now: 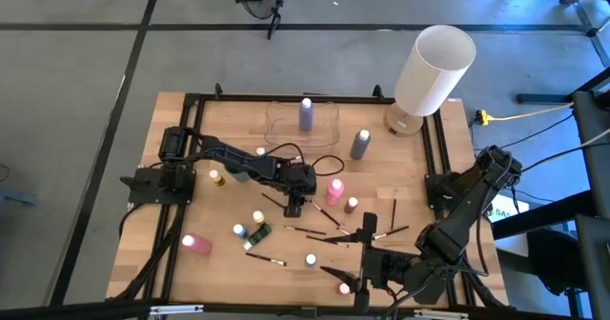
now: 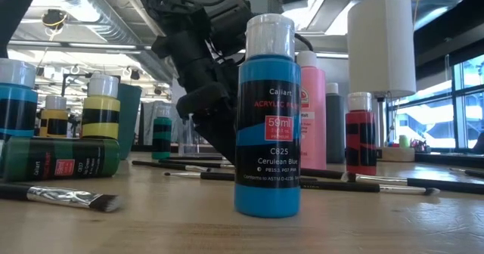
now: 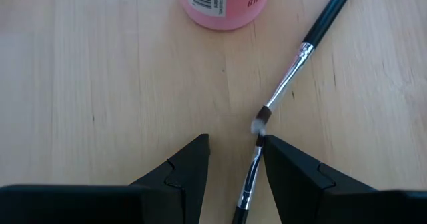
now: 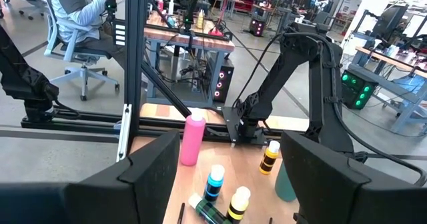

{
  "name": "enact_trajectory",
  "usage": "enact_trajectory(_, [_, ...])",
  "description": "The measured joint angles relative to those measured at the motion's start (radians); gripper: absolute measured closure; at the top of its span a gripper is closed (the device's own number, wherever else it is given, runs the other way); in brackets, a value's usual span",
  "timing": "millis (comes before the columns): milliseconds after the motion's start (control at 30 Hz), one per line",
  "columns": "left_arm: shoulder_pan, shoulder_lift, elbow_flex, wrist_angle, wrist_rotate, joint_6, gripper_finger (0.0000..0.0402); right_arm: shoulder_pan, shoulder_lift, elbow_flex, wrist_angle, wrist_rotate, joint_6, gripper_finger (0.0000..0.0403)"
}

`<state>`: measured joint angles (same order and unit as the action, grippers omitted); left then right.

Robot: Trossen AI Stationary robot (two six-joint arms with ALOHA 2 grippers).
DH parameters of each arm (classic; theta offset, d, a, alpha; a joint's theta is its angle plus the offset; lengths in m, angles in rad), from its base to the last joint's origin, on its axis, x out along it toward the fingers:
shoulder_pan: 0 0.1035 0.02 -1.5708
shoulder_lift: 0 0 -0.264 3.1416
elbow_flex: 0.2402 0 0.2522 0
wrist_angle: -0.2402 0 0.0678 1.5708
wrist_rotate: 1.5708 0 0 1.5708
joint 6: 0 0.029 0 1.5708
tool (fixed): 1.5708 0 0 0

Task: Pick & Place Paint Supplies
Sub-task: Put the black paint brush into the green cup

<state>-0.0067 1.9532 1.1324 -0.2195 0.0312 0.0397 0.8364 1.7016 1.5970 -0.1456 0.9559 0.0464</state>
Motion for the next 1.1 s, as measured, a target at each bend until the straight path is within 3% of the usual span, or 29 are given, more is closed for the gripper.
enact_trajectory(867, [0.011, 0.027, 0.0, 0.033, 0.021, -0.007, 0.0262, 0.0, 0.0, 0.0, 0.0, -0.003, 0.001, 0.0139])
enact_trajectory(1100, [0.015, 0.027, 0.001, 0.015, 0.022, -0.025, 0.0297, 0.0, 0.0, 0.0, 0.0, -0.003, 0.001, 0.0139])
